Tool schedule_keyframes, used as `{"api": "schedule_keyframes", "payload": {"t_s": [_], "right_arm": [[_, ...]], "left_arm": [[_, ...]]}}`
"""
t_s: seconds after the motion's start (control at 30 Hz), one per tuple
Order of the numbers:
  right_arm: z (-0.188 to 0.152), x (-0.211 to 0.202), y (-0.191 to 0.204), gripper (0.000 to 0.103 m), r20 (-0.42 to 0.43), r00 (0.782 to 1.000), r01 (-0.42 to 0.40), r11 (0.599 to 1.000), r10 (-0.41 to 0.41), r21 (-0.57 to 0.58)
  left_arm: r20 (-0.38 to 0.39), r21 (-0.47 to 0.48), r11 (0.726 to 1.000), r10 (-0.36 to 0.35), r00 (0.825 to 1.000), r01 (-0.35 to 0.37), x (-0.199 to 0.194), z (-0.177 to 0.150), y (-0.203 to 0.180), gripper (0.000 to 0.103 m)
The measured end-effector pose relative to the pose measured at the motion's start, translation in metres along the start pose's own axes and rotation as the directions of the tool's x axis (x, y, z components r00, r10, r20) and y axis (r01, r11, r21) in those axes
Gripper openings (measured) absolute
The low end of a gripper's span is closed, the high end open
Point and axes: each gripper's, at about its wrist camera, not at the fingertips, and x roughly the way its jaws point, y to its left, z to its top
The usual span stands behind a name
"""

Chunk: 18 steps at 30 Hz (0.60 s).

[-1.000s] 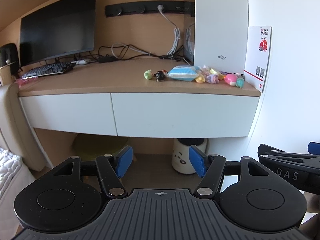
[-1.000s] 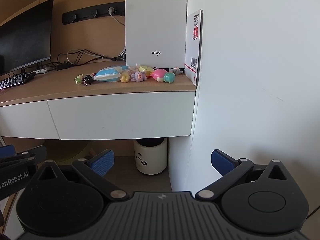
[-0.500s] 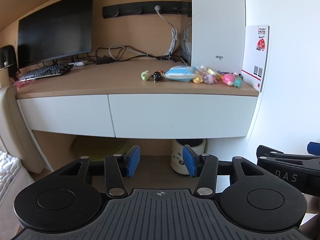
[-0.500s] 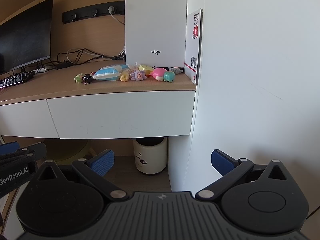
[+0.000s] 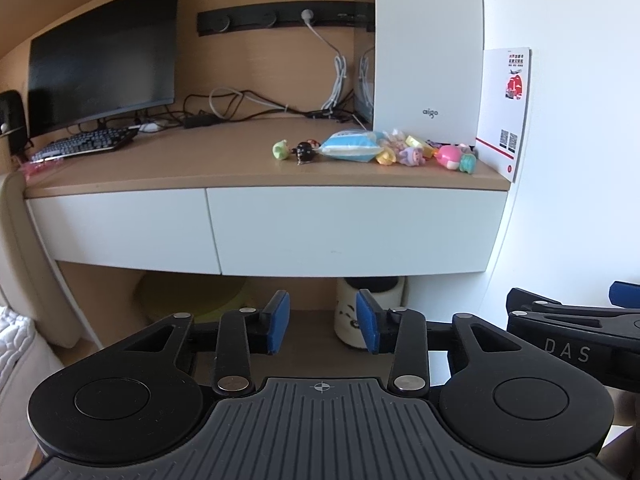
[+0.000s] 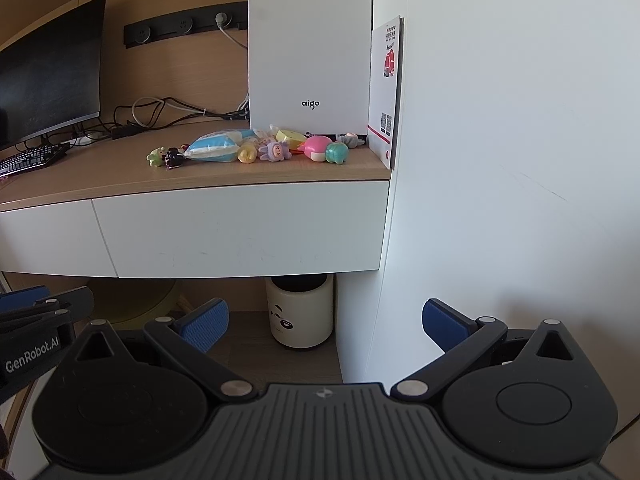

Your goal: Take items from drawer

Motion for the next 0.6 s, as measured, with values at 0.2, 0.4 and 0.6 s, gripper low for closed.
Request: {"api": "schedule_keyframes", "payload": {"t_s": [0.2, 0.4, 0.6], "right_arm": [[0.004, 0.003, -0.003, 0.103, 0.000, 1.000, -0.005, 1.000, 0.005, -0.001], [0.020, 0.010, -0.008, 0.103, 0.011, 1.000, 0.018, 1.000, -0.018, -0.026], [0.032, 0.026, -0.026, 0.103, -0.019, 0.998, 0.066, 0.997, -0.065, 0.035]], "left_arm": [[-0.027, -0.072, 0.997, -0.043, 0.999, 0.041, 0.002, 0.009, 0.000, 0.016], [-0.074, -0.014, 0.999, 0.046, 0.996, -0.047, 0.018, 0.014, -0.014, 0.016], [-0.194, -0.043, 0.996, -0.081, 0.978, 0.074, 0.042, 0.024, -0.006, 0.020]]}}
